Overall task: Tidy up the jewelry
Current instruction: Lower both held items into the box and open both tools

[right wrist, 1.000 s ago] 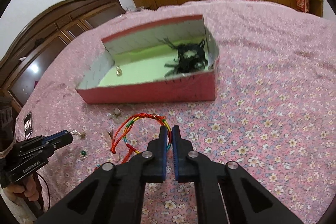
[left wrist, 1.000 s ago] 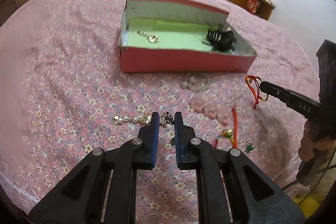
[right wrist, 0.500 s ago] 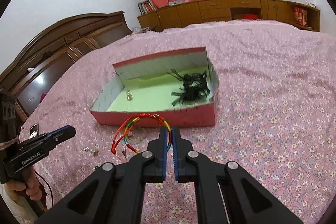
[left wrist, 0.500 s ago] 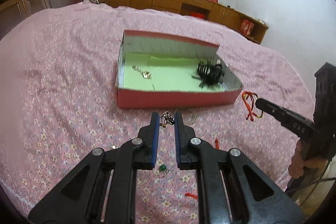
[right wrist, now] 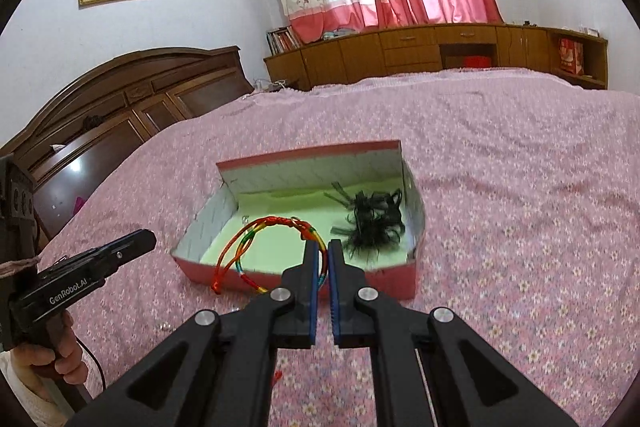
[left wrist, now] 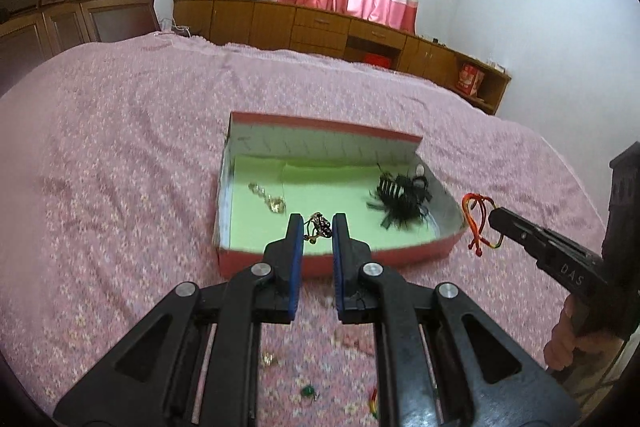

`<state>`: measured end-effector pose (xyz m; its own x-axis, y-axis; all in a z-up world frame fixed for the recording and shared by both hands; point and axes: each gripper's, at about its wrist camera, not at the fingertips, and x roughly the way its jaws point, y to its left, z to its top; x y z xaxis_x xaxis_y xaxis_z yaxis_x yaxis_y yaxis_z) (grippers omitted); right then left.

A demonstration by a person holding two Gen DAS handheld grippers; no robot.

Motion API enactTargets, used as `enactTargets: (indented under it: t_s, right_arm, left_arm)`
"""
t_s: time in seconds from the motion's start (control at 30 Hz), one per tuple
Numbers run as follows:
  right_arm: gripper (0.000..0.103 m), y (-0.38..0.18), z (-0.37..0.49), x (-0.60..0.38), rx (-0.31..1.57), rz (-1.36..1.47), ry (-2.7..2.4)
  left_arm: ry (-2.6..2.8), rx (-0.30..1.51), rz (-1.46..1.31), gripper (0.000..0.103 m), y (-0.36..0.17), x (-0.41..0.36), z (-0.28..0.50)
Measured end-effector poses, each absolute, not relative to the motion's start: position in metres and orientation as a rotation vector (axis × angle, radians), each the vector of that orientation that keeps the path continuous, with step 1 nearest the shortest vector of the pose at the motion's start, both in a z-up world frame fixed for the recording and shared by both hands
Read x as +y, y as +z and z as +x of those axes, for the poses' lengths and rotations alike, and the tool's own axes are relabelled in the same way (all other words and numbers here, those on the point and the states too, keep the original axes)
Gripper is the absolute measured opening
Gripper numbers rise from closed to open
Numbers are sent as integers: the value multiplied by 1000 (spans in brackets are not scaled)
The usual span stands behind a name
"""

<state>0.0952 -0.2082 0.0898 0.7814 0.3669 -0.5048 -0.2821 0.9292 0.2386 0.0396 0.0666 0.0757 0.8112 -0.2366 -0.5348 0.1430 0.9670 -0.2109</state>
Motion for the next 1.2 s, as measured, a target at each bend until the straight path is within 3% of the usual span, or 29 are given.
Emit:
enactTargets:
  t_s: [0.5,1.0,1.2]
  right_arm:
    - [6,75,149,-196,586,93,312]
    - [6,36,186,-181,777,-5,255]
    - [6,29,192,-184,805,-6,245]
  left_arm:
    - [-167,544,-169,6,67,65,87]
    - [-117,766,-129,6,19,58,128]
    - [-103,777,-94,7,15,54,129]
